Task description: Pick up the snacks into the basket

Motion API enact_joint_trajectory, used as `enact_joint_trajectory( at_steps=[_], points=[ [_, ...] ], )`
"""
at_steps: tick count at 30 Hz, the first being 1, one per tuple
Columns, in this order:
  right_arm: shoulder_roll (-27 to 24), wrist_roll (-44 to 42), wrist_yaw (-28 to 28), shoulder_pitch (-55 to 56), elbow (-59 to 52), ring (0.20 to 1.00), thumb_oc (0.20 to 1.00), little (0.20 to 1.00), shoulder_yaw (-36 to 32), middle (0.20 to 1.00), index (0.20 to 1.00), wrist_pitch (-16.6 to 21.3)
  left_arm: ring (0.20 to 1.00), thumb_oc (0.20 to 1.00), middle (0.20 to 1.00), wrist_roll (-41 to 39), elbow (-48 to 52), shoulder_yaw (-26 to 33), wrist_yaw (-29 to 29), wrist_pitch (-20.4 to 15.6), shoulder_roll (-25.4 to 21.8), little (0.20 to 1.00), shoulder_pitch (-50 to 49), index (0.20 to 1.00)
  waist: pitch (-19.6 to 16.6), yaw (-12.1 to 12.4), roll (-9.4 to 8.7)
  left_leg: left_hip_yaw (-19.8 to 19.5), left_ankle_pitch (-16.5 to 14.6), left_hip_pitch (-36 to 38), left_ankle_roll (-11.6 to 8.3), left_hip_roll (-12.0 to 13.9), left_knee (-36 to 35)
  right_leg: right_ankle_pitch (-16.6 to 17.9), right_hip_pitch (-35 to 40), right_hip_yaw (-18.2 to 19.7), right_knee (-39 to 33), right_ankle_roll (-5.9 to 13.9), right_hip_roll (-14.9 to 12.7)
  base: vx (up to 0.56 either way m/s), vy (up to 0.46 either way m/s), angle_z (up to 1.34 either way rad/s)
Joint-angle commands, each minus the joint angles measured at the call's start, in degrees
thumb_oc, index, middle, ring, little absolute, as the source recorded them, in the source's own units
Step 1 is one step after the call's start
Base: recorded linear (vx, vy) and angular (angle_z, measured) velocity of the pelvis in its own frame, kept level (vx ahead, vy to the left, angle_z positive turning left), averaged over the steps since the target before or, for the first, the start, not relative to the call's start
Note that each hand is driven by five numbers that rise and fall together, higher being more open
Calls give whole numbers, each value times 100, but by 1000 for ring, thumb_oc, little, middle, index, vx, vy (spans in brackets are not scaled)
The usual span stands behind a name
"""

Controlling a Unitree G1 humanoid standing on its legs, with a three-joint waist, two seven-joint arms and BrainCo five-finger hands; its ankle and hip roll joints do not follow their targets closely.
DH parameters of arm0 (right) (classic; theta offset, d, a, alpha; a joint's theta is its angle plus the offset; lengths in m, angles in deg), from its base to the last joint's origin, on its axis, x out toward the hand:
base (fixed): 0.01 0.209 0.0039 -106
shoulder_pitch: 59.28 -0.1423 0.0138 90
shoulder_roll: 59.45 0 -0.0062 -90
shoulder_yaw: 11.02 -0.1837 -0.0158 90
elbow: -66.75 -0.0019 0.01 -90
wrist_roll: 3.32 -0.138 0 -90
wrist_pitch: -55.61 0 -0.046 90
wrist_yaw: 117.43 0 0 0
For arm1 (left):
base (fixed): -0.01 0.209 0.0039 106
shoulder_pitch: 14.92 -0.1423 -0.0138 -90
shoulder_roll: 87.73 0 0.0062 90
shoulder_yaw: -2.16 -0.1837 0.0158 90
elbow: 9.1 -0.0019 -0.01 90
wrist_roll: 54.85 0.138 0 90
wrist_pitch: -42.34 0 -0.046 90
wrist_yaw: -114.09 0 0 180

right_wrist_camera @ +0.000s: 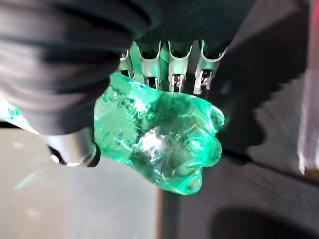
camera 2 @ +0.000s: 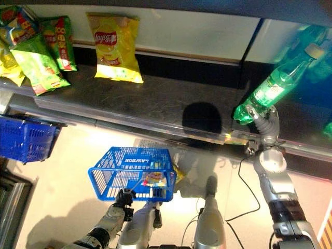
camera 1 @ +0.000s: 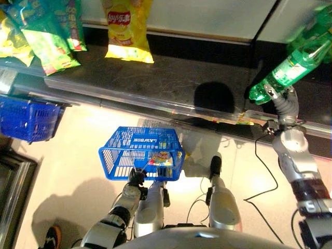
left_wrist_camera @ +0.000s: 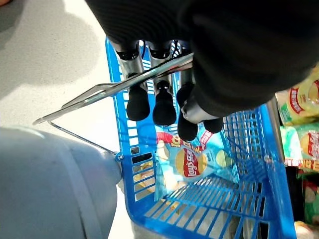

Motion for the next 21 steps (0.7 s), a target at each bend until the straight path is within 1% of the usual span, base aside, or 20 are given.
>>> enact_joint_trajectory(
  at_steps=[1, 3, 6, 7, 8, 9, 10, 11, 12, 13, 14, 15, 16, 17, 18, 19, 20, 21],
  points=[
    [-362, -285, 693, 313, -1175, 200, 200, 200, -696, 200, 200, 708, 200, 200, 200, 183, -763, -72, 109, 154, -53, 200, -308, 200, -942, -71, -254, 42, -261, 131, -182, -31, 7, -117, -488, 310, 360, 318, -170, 43, -39, -15],
    [-405, -215, 1040, 815, -1549, 200, 200, 200, -851, 200, 200, 609, 200, 200, 200, 167, -814, 114, 170, 141, -88, 200, -335, 200, -1042, -145, -293, 85, -284, 189, -185, -8, 7, -126, -450, 343, 338, 326, -131, 26, -22, -10],
    [-452, -171, 1670, 1599, -2051, 200, 200, 200, -891, 200, 200, 473, 200, 200, 200, 101, -829, 365, 239, 83, -169, 200, -364, 200, -1182, -250, -359, 171, -312, 255, -194, 38, 7, -105, -420, 401, 292, 339, -95, 27, -19, -13],
    [-447, -173, 1676, 1623, -2067, 200, 200, 200, -904, 200, 200, 467, 200, 200, 200, 101, -829, 356, 240, 82, -167, 200, -374, 200, -1193, -241, -357, 174, -313, 255, -195, 39, 7, -104, -420, 402, 289, 340, -94, 17, -10, -18],
    [-502, -40, 1847, 1835, -2232, 200, 200, 200, -935, 200, 200, 431, 200, 200, 200, 122, -833, 421, 276, 72, -185, 200, -371, 200, -1232, -272, -368, 192, -322, 273, -198, 49, 7, -102, -414, 411, 276, 344, -86, 16, 5, -20],
    [-644, 41, 2205, 2249, -2547, 200, 200, 200, -843, 200, 200, 367, 200, 200, 200, 130, -838, 526, 321, 37, -230, 200, -362, 200, -1307, -349, -388, 237, -340, 314, -200, 55, 7, -96, -402, 454, 264, 351, -72, 15, 5, -16],
    [-644, 41, 2205, 2252, -2549, 200, 200, 200, -845, 200, 200, 367, 200, 200, 200, 130, -838, 524, 321, 37, -229, 200, -363, 200, -1309, -347, -387, 238, -341, 313, -200, 55, 7, -96, -403, 455, 264, 351, -72, 16, 6, -10],
    [-719, 11, 2365, 2417, -2644, 200, 200, 200, -805, 200, 200, 335, 200, 200, 200, 134, -854, 568, 340, 21, -256, 200, -375, 200, -1347, -370, -406, 259, -351, 330, -198, 57, 7, -94, -399, 479, 259, 353, -63, 15, 4, -9],
    [-1039, 295, 2626, 2684, -2920, 200, 200, 200, -806, 200, 200, 328, 200, 200, 200, 149, -884, 666, 386, 2, -311, 200, -391, 200, -1414, -410, -429, 292, -364, 354, -207, 73, 7, -91, -387, 512, 240, 363, -61, 18, 7, -7],
    [-1154, 307, 2739, 2843, -2904, 200, 200, 200, -688, 200, 200, 288, 200, 200, 200, 102, -885, 730, 395, -11, -324, 200, -390, 200, -1447, -414, -435, 310, -373, 363, -205, 75, 7, -81, -388, 528, 231, 371, -58, 12, 10, -7],
    [-1160, 305, 2741, 2838, -2895, 200, 200, 200, -679, 200, 200, 295, 200, 200, 200, 101, -884, 733, 396, -13, -322, 200, -396, 200, -1454, -417, -434, 313, -375, 362, -205, 75, 7, -80, -390, 531, 229, 371, -58, 7, 6, -9],
    [-1468, 728, 2978, 3139, -2807, 200, 200, 200, -427, 200, 200, 245, 200, 200, 200, 13, -838, 809, 408, -54, -373, 200, -410, 200, -1502, -428, -463, 334, -383, 380, -204, 71, 7, -68, -383, 554, 222, 375, -56, 3, 2, -10],
    [-1469, 728, 2978, 3137, -2805, 200, 200, 200, -424, 200, 200, 246, 200, 200, 200, 13, -837, 810, 408, -54, -373, 200, -410, 200, -1502, -429, -463, 334, -383, 380, -204, 71, 7, -68, -384, 554, 222, 375, -56, -4, 3, -11],
    [-1631, 1157, 2991, 3257, -2637, 200, 200, 200, -295, 200, 200, 219, 200, 200, 200, -56, -801, 853, 420, -71, -402, 200, -396, 200, -1520, -420, -477, 345, -377, 379, -207, 72, 7, -57, -385, 559, 215, 381, -59, -9, -2, -7],
    [-1749, 2238, 2872, 3382, -2169, 200, 200, 200, 24, 200, 200, 106, 200, 200, 200, -187, -681, 938, 369, -80, -430, 200, -347, 200, -1549, -400, -483, 342, -377, 357, -208, 71, 7, -35, -390, 549, 201, 391, -66, -21, -5, -8],
    [-1637, 2510, 2783, 3344, -1759, 200, 200, 200, 311, 200, 200, 117, 200, 200, 200, -267, -585, 931, 305, -101, -458, 200, -298, 200, -1540, -386, -490, 330, -363, 337, -206, 66, 7, -18, -400, 539, 197, 392, -70, -15, -7, -7],
    [-1627, 2528, 2765, 3293, -1709, 200, 200, 200, 364, 200, 200, 143, 200, 200, 200, -270, -581, 937, 303, -99, -472, 200, -302, 200, -1540, -394, -504, 330, -364, 336, -206, 67, 7, -17, -401, 539, 195, 392, -69, -35, -11, -3],
    [-1425, 3526, 2532, 3052, -940, 200, 200, 200, 947, 200, 200, 6, 200, 200, 200, -410, -313, 784, 205, -134, -498, 200, -180, 200, -1506, -340, -477, 286, -348, 288, -198, 56, 7, -4, -416, 480, 190, 397, -86, -38, -14, 2]
  ],
)
